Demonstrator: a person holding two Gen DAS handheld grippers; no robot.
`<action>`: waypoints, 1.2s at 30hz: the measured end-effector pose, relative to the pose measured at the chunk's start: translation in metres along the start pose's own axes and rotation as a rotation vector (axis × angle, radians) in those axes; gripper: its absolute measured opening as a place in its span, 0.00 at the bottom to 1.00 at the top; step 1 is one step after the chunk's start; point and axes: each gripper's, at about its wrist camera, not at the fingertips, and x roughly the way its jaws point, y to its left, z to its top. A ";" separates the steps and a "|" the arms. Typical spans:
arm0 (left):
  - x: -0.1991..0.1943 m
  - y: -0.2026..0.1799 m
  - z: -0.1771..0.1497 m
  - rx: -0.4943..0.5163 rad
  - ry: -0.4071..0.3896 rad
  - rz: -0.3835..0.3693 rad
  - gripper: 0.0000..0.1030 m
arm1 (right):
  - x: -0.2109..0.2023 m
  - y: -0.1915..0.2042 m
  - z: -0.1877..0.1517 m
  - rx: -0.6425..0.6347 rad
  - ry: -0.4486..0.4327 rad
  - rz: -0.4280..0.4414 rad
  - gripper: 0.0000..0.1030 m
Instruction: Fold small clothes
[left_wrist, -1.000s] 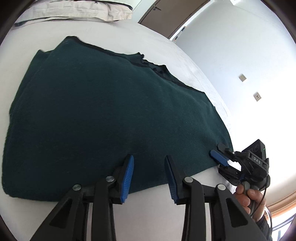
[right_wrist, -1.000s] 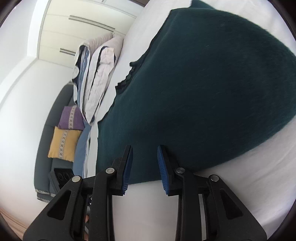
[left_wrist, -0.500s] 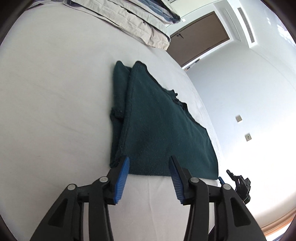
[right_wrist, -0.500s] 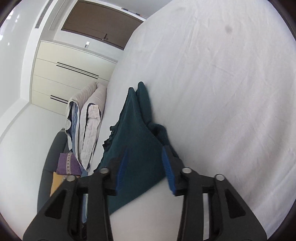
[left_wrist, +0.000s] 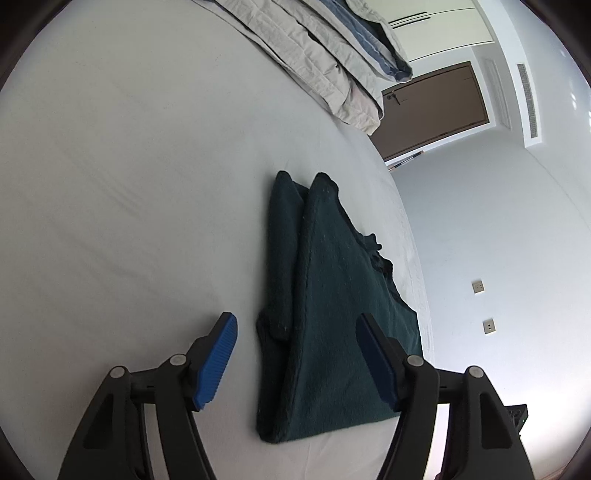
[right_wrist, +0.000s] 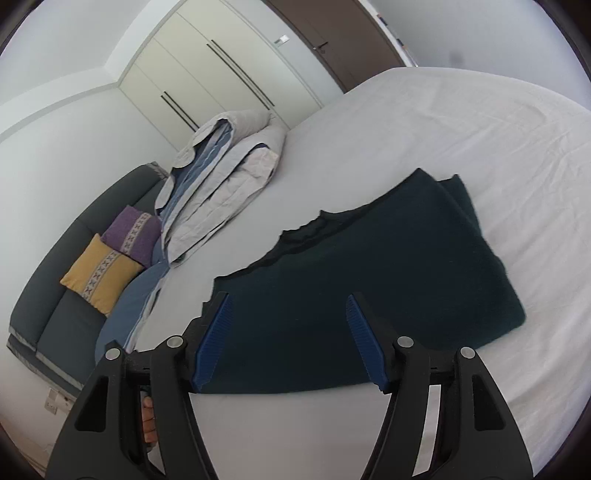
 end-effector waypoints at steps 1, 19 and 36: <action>0.007 0.001 0.007 -0.003 0.012 -0.003 0.71 | 0.003 0.005 0.001 0.003 0.011 0.019 0.61; 0.044 -0.001 0.025 -0.003 0.184 -0.122 0.57 | 0.064 0.030 -0.022 0.019 0.171 0.183 0.61; 0.043 -0.018 0.018 0.149 0.171 0.069 0.13 | 0.149 0.048 -0.034 0.014 0.326 0.146 0.61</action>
